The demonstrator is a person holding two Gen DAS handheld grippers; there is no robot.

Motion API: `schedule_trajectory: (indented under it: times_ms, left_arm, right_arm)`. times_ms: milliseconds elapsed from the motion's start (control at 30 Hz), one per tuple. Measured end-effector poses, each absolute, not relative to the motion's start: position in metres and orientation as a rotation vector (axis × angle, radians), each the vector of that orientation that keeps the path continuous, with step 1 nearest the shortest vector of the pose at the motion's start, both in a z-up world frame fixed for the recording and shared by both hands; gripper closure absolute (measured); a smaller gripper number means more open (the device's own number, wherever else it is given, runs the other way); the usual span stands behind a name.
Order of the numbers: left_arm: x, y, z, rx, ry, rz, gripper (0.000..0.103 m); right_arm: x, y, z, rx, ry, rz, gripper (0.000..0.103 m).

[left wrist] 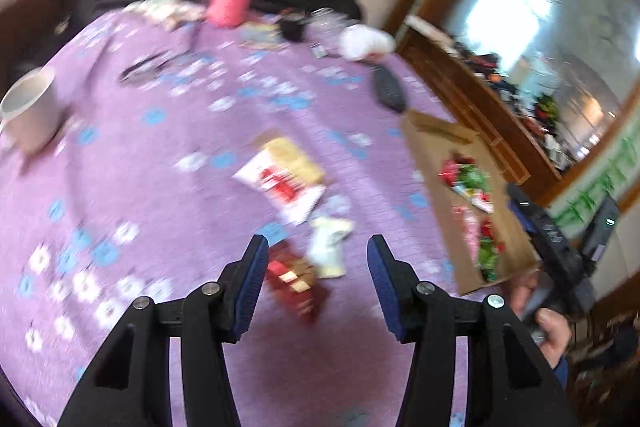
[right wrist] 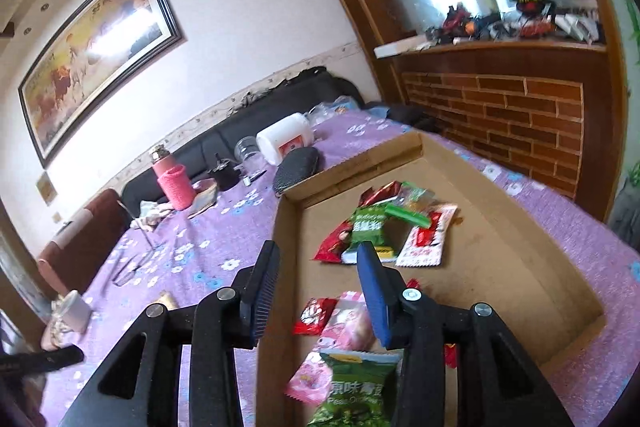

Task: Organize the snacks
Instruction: 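Move both grippers back to the snack pile, then grasp the red foil chip bag with the left gripper while the right grasps the white wrapped packet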

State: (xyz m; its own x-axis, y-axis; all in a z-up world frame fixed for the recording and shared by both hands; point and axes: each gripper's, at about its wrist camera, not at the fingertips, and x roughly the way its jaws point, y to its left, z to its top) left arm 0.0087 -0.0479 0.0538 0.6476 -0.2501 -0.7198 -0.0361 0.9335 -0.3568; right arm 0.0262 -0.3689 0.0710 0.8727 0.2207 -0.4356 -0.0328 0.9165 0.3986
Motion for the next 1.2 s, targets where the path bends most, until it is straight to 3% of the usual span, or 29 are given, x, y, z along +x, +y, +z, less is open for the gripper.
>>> schedule_trajectory:
  times_ms: [367,400,433,533,833,1000,1200]
  left_arm:
    - [0.037,-0.064,0.001,-0.376,0.995,-0.043,0.047]
    - [0.038,-0.065,0.001,-0.356,0.973,-0.04,0.048]
    - [0.038,-0.066,0.001,-0.334,0.966,-0.037,0.056]
    - [0.04,-0.061,-0.001,-0.307,0.936,-0.043,0.06]
    - [0.046,-0.021,0.036,-0.32,0.882,0.005,0.061]
    - [0.059,-0.01,0.041,-0.315,0.775,0.042,0.061]
    - [0.062,-0.003,0.035,-0.256,0.745,0.062,0.061]
  right_arm:
    - [0.024,-0.357,0.073,0.351,0.516,0.207,0.059]
    - [0.024,-0.356,0.073,0.35,0.515,0.217,0.059]
    - [0.024,-0.355,0.073,0.349,0.515,0.224,0.059]
    - [0.025,-0.352,0.072,0.349,0.525,0.257,0.059]
    - [0.024,-0.336,0.075,0.283,0.525,0.267,0.059]
    - [0.025,-0.293,0.086,0.293,0.682,0.383,0.059]
    - [0.046,-0.214,0.058,0.322,1.022,0.548,0.059]
